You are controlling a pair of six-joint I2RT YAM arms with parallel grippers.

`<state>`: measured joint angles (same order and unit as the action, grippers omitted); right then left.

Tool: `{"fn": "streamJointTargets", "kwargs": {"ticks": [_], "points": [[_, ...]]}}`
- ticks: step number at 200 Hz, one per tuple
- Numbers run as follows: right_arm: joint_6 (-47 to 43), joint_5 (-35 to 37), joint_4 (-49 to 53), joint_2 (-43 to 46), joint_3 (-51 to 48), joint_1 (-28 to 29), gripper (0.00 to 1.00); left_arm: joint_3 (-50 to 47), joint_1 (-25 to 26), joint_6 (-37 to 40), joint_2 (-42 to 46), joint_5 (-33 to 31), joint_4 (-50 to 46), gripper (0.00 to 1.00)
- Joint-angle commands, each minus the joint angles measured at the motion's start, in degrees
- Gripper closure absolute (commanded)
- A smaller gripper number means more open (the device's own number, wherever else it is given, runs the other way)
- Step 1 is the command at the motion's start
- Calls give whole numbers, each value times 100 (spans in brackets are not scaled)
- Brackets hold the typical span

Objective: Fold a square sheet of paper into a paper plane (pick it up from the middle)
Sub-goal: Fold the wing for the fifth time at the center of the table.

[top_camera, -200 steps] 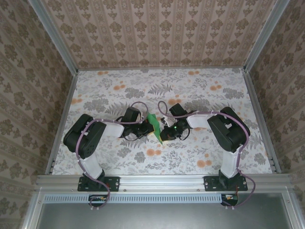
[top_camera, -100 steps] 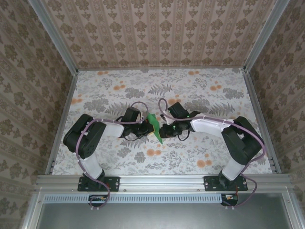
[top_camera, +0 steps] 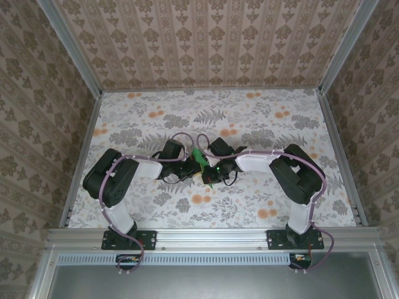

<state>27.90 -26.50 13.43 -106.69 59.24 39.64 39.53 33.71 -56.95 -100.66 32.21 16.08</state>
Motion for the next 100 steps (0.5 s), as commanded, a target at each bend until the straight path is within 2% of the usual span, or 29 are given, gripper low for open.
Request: {"fn": "streamJointTargets", "kwargs": {"ticks": [1, 100], "points": [[135, 31, -47, 5, -190, -48, 98, -74, -56, -19, -137, -460, -729, 100], [221, -788, -1106, 409, -1506, -264, 99, -209, -146, -115, -267, -610, -909, 100]]}}
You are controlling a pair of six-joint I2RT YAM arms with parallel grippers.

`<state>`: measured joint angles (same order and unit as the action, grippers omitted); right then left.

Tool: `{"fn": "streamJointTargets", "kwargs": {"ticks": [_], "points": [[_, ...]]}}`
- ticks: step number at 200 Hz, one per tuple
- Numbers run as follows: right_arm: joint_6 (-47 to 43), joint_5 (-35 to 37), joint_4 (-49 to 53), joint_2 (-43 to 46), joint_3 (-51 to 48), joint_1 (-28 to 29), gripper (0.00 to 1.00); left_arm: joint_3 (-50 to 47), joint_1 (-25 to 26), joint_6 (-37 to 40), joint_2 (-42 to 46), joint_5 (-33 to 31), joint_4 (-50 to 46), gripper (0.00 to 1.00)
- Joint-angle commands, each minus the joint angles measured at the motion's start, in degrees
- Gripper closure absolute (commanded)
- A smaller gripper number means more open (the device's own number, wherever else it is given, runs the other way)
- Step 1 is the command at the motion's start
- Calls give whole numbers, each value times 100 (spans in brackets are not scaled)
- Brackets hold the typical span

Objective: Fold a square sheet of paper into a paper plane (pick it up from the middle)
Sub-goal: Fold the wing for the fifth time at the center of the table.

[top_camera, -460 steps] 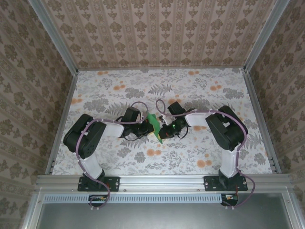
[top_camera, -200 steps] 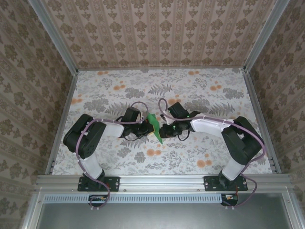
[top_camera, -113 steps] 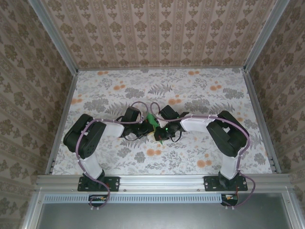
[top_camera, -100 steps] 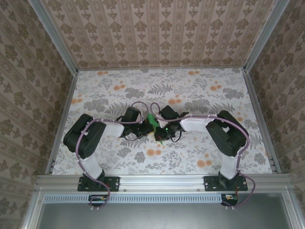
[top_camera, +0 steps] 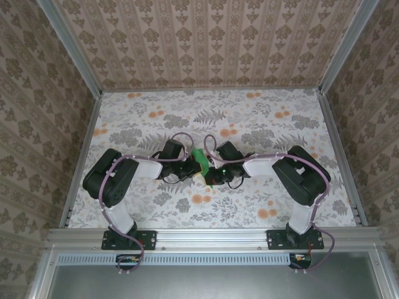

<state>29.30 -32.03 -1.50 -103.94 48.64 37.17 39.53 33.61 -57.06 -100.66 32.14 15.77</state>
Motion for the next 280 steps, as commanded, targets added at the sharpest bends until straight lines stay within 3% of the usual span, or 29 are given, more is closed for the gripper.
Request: {"fn": "streamJointTargets", "kwargs": {"ticks": [1, 52, 110, 194, 280], "points": [[79, -243, 383, 148, -454, -17, 99, -209, -135, -104, -268, -604, -880, 100], [-198, -460, 705, 609, -889, -17, 98, -231, -135, -113, -280, -580, -828, 100], [-241, 21, 1010, 1376, -411, -43, 97, -186, -74, -18, -174, -351, -509, 100], [131, 395, 694, -129, 917, -20, 100, -108, -21, -29, -94, -298, -430, 100], [-250, 360, 1345, -275, 603, -17, 100, -18, -21, -257, -232, -597, -933, 100]]}}
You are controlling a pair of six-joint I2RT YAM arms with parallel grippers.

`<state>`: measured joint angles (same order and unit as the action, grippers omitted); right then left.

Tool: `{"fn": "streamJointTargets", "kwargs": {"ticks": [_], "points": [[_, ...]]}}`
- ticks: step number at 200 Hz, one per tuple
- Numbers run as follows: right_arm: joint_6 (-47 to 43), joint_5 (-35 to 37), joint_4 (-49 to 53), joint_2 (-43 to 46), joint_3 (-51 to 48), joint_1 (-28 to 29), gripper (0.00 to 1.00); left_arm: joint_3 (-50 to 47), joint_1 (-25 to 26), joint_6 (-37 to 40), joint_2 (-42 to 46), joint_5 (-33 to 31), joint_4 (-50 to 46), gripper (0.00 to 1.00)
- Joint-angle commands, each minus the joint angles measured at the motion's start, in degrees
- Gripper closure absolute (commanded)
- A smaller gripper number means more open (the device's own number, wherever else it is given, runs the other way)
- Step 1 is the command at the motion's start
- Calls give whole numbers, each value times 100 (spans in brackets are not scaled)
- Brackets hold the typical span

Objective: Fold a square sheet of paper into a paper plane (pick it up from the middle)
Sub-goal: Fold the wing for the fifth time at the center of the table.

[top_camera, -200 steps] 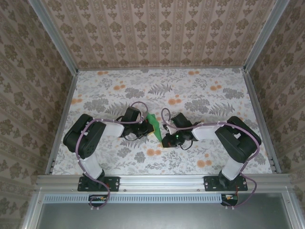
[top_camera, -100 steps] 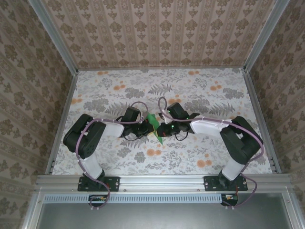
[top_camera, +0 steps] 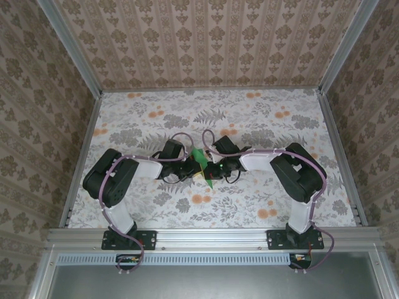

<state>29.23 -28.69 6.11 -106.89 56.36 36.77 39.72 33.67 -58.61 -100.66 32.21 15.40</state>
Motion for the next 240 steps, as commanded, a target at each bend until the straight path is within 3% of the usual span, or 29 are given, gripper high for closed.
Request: {"fn": "streamJointTargets", "kwargs": {"ticks": [1, 75, 147, 240], "points": [[-261, 24, 611, 24, -169, 23, 100, -36, -27, -104, -233, -607, -906, 100], [-737, -478, 977, 454, -905, 31, 100, -123, -88, -177, -332, -745, -1088, 100], [-698, -132, 847, 1389, -781, -4, 100, -58, -12, 40, -205, -458, -708, 100], [-337, 83, 323, 41, 166, 3, 100, 26, 72, 249, 26, -132, -243, 100]]}}
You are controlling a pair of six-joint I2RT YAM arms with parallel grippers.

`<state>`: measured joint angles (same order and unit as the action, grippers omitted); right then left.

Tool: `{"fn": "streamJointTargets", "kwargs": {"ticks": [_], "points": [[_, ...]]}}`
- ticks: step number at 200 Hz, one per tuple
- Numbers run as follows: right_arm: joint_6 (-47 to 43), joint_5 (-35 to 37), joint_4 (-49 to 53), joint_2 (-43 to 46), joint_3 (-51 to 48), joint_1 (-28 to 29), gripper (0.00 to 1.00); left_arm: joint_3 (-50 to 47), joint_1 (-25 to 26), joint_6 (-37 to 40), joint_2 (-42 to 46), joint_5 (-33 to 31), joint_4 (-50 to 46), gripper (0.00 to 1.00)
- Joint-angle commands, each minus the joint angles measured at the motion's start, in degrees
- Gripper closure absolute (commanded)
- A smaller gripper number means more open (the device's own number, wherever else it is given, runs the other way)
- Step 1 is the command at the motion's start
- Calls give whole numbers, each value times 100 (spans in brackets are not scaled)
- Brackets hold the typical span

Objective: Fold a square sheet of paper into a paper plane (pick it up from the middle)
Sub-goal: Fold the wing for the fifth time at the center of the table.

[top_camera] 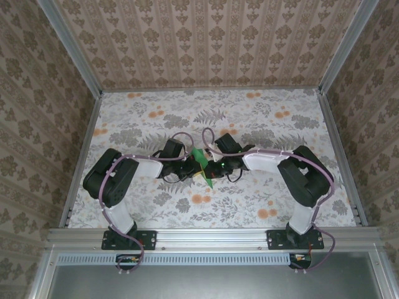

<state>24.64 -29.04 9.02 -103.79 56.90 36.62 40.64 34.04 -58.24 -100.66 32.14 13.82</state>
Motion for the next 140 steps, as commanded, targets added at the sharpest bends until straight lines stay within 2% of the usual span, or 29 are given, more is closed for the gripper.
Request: {"fn": "streamJointTargets", "kwargs": {"ticks": [1, 24, 67, 140], "points": [[125, 122, 31, -271, 107, 19, 100, -61, 33, 219, 32, -123, -84, 100], [99, 291, 130, -322, 5, 11, 100, 60, 31, 521, 226, -42, -96, 100], [95, 401, 197, -335, -172, -23, 100, 547, -52, 1534, 740, -308, -1057, 89], [84, 371, 298, -379, -125, -32, 100, 822, -357, 1879, 390, -130, -1225, 88]]}}
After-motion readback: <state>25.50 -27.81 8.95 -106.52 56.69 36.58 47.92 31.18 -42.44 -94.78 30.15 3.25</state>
